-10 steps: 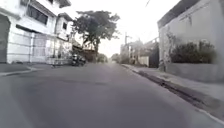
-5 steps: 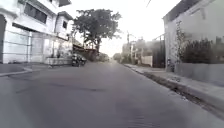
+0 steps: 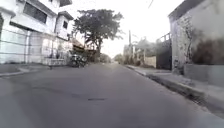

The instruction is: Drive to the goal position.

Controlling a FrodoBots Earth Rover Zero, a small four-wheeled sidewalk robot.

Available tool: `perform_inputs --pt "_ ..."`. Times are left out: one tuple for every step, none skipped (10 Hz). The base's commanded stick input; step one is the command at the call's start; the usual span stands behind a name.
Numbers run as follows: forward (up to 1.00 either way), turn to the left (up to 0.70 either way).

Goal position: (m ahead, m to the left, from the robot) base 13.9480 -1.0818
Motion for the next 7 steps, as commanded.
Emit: perform_inputs --pt "1.00 0.00" --pt "1.00 0.00" --pt "1.00 -0.15" --pt "1.00 -0.40" --pt "1.00 -0.40" --pt "1.00 -0.40" --pt "1.00 -0.40"
